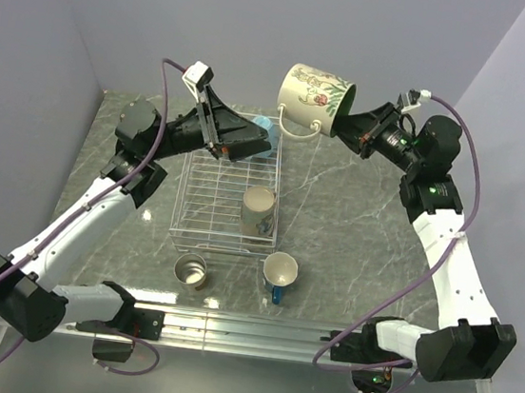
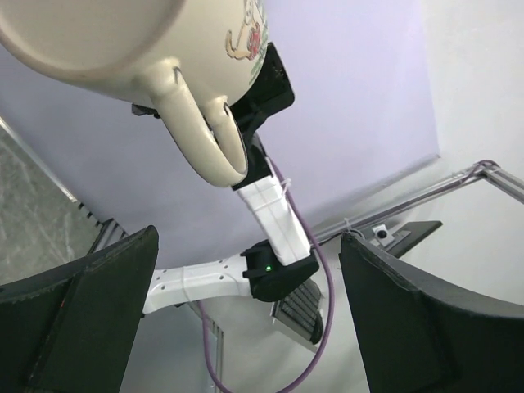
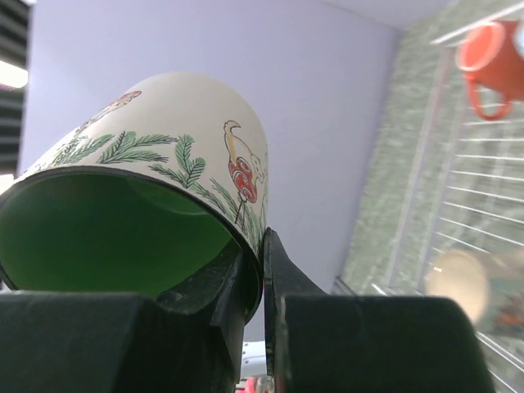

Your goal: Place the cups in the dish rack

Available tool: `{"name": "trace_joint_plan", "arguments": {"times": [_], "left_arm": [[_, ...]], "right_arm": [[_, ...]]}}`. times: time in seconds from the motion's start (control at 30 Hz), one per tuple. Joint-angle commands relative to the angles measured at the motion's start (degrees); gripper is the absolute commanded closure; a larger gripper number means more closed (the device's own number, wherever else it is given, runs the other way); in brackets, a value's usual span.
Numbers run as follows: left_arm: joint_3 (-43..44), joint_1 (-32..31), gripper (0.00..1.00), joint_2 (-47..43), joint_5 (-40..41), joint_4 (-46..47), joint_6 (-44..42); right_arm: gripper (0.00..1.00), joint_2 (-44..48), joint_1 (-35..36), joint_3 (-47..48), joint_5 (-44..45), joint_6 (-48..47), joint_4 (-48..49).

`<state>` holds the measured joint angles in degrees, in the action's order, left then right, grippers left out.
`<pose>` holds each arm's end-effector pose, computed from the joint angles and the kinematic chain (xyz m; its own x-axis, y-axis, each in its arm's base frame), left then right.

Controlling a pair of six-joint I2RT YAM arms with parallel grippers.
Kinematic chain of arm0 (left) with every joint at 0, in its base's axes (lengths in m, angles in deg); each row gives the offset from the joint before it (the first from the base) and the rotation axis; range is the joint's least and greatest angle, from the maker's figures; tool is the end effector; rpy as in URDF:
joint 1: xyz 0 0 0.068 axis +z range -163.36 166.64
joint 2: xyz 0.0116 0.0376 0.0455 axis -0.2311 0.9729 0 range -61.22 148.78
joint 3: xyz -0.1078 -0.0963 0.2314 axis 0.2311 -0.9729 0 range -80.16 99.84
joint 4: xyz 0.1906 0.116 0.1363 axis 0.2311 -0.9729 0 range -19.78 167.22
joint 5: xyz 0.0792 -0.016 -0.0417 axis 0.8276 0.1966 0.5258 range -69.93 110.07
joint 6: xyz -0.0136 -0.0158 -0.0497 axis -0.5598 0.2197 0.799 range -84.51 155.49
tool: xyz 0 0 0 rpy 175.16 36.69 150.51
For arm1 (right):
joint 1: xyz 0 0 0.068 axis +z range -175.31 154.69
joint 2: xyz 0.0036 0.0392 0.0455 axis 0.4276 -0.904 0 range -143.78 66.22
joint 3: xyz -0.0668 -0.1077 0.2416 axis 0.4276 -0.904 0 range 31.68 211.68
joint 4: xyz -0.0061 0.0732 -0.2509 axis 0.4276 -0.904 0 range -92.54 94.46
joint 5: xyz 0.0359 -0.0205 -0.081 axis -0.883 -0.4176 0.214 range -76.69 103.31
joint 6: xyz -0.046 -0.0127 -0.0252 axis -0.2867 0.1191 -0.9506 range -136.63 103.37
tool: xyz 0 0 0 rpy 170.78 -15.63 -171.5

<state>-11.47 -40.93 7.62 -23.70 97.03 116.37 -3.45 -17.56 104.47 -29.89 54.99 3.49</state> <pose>0.2224 -0.1438 0.4526 -0.8529 -0.3590 -0.3791 0.4390 -0.1000 -0.8929 0.2639 0.0605 0.4380 -0.7249 0.5995 -0.3394 -0.2801 0.1937 0.9402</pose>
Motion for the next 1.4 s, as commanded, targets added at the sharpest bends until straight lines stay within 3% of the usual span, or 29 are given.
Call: {"name": "trace_joint_plan", "arguments": {"times": [0.0, 0.23, 0.43, 0.8, 0.83, 0.87, 0.97, 1.03, 1.1, 1.17, 1.23, 1.37], "left_arm": [[-0.57, 0.15, 0.02, 0.68, -1.67, 10.66, 4.27], [1.18, 0.24, 0.04, 2.7, -1.23, 11.04, 4.81], [3.38, -0.11, 0.13, 4.46, -1.14, 8.75, 3.23], [5.14, -2.22, 0.46, 6.57, -1.41, 7.69, 2.18], [5.84, -2.31, 0.51, 6.75, -1.58, 7.26, 2.09], [6.19, -2.57, 0.62, 7.27, -1.76, 6.73, 1.39], [7.25, -3.1, 0.7, 7.63, -1.85, 4.45, 0.25], [7.51, -3.36, 0.69, 7.89, -1.93, 3.48, -0.11], [7.86, -3.72, 0.58, 8.24, -2.11, 2.43, -1.07], [8.22, -3.98, 0.55, 8.42, -2.02, 0.67, -2.21], [8.83, -4.07, 0.63, 8.33, -1.41, -1.08, -3.27], [9.63, -4.16, 0.97, 8.33, -0.71, -5.13, -5.38]], "right_arm": [[1.0, 3.14, 2.0, 1.39, -2.94, 5.91, 16.88], [1.0, 2.96, 5.26, 0.07, -1.45, 5.2, 17.93], [1.0, 2.26, 6.93, -0.37, -0.57, 4.33, 18.37], [1.0, 0.15, 9.65, 1.38, 2.85, -0.77, 14.43], [1.0, 0.06, 10.18, 1.91, 3.12, -2.34, 13.64], [1.0, -0.03, 10.36, 2.09, 3.56, -2.88, 12.76], [1.0, 0.06, 11.06, 2.09, 5.23, -4.37, 11.7], [1.0, 0.32, 11.58, 2.7, 6.98, -6.12, 10.74], [1.0, 0.24, 12.73, 3.66, 8.3, -8.76, 8.28], [1.0, -0.11, 13.52, 5.25, 9.71, -10.44, 5.91], [1.0, -0.2, 14.31, 6.13, 10.41, -11.93, 5.11], [1.0, 0.06, 15.02, 5.78, 11.82, -12.38, 5.19]]}}
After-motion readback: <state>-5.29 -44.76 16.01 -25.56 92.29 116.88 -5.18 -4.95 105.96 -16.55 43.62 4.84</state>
